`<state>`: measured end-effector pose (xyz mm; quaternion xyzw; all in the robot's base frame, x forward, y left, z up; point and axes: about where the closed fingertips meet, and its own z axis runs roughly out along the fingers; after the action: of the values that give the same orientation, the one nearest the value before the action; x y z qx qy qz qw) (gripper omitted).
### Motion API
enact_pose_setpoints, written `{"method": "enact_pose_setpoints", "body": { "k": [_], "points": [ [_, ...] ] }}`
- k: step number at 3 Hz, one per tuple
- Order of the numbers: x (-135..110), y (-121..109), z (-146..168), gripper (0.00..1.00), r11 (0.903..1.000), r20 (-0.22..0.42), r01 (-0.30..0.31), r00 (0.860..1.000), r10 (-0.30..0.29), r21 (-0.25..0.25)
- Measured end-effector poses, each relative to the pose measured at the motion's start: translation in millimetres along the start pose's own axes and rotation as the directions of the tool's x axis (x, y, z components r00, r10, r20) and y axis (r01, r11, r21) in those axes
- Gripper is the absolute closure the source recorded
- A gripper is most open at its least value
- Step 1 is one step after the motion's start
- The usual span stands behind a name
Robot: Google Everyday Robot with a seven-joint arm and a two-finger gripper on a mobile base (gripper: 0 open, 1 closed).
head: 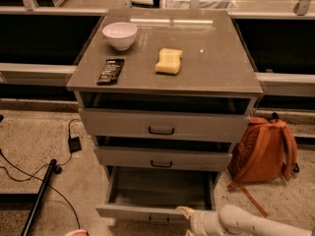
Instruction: Close bottom drawer
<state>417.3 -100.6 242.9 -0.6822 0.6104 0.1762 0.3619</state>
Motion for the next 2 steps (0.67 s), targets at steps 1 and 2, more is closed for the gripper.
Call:
{"method": "enact_pose_setpoints", "body": {
  "k": [1, 2],
  "points": [
    [21, 18, 7, 0.62, 0.997, -0.038, -0.058, 0.998, 0.056, -0.051],
    [43, 11, 23, 0.85, 0.9941, -0.061, -0.1, 0.993, 0.098, -0.042]
  ]
}}
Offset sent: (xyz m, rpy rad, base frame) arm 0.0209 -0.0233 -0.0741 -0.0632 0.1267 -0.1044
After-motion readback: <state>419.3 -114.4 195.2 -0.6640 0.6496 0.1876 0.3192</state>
